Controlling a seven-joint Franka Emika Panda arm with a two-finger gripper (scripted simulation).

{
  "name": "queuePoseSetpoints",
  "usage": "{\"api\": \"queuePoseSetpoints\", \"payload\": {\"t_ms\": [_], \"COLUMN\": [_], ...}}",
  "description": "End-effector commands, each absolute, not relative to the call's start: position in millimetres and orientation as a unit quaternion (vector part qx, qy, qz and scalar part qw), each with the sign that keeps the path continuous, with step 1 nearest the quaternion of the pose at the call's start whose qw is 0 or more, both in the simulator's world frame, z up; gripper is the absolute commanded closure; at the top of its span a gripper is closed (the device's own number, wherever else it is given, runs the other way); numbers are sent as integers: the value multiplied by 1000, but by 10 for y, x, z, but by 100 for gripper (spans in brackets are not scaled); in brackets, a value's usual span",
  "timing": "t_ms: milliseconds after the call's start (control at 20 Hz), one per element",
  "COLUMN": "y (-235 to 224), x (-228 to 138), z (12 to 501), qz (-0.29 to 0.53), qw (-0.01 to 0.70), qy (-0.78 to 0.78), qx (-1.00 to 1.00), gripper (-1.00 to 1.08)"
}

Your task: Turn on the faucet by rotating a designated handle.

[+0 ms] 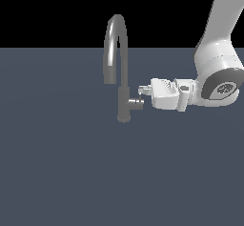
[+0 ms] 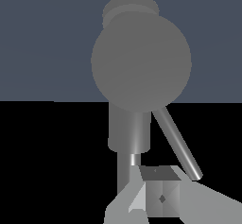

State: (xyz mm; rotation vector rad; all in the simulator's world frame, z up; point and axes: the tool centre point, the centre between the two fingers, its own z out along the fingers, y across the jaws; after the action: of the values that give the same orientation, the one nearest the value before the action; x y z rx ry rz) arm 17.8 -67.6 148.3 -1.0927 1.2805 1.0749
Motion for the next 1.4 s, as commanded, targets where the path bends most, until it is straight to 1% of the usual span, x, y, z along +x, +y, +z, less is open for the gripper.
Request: {"api": "queuePoseSetpoints", "payload": {"t_ms": [0,350,400,450,750,800,850,1300,1350], "y": [-665,-619,-619,-636,-595,-595,-615,-594,-594], "x": [107,-178,-178,-74,-318,-318,-202,-331,-331], "z": [1440,1282,1282,1388,1016,1016,1223,652,652], "qz": [454,458,458,451,458,458,450,458,458], "qw": [541,539,539,544,539,539,547,538,538], "qy": [539,539,539,536,539,539,530,539,539], "qx": [-459,-457,-457,-463,-458,-458,-466,-457,-457], "gripper": [108,108,108,108,108,108,108,108,108]}}
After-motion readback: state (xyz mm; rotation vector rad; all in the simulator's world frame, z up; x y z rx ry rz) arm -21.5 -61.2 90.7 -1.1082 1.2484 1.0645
